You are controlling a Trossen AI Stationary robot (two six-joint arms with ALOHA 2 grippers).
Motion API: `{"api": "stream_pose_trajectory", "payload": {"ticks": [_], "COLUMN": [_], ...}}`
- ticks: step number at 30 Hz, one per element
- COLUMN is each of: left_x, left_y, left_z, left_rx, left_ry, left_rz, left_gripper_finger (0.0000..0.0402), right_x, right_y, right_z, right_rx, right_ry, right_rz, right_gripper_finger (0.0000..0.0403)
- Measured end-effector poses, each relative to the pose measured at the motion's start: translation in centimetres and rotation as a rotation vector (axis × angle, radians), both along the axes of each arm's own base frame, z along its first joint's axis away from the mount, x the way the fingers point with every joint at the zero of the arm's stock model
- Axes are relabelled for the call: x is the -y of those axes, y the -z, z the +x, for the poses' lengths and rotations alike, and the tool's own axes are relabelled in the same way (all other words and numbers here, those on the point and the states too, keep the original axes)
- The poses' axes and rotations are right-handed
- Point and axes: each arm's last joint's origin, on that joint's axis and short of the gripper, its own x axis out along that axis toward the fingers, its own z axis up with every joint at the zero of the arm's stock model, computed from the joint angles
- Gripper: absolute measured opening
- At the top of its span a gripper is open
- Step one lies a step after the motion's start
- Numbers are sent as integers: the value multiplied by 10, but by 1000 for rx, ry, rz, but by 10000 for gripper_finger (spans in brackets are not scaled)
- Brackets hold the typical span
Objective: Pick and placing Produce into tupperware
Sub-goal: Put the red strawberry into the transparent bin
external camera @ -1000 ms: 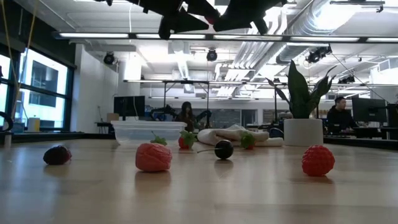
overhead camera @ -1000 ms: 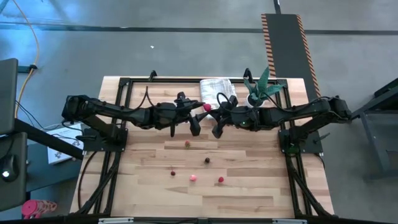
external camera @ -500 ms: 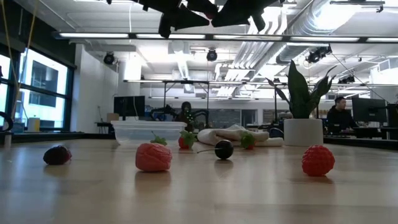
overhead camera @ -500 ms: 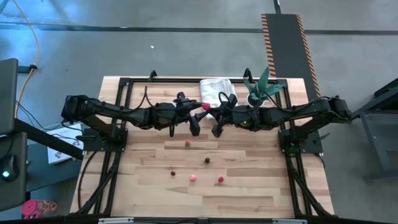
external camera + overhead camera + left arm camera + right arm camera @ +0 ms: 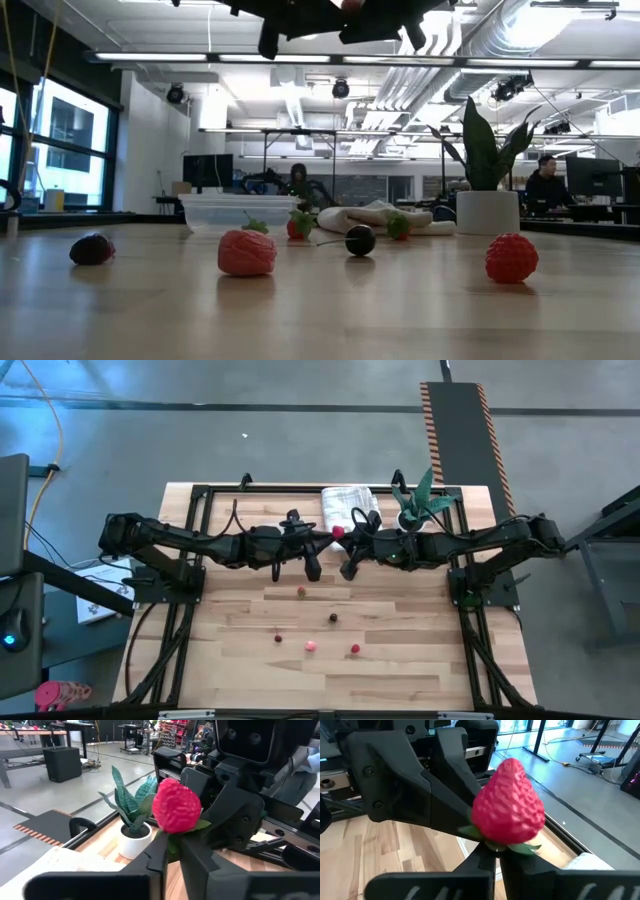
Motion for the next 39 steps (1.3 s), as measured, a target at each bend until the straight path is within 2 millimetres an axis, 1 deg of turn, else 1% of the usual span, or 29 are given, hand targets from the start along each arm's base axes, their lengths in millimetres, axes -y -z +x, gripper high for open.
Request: {"api": "stream_pose_trajectory", "payload": {"ticks": [2,4,8,12,17,23,26,34,39], "left_x": [0,0,0,0,0,0,-1,-1,-1], "left_y": [0,0,0,0,0,0,1,1,1], "left_z": [0,0,0,0,0,0,0,0,0], "left_rx": [-1,-1,-1,-1,-1,-2,-4,-8,-8], "left_ry": [0,0,-4,-5,-9,-9,-10,-15,-15], "left_rz": [0,0,1,1,1,1,1,1,1], "left_gripper_finger": [10,4,12,3,1,0,0,0,0], "right_x": [0,0,0,0,0,-2,-2,-3,-3], "right_y": [0,0,0,0,0,0,0,1,1], "right_z": [0,0,0,0,0,1,0,0,0], "right_rx": [0,0,0,2,2,-16,-22,-22,-25], "right_ry": [0,0,-1,-2,-11,-64,-73,-67,-63], "right_rz": [0,0,1,5,6,-19,-18,5,2], "right_gripper_finger": [0,0,0,0,0,8,30,122,165]}}
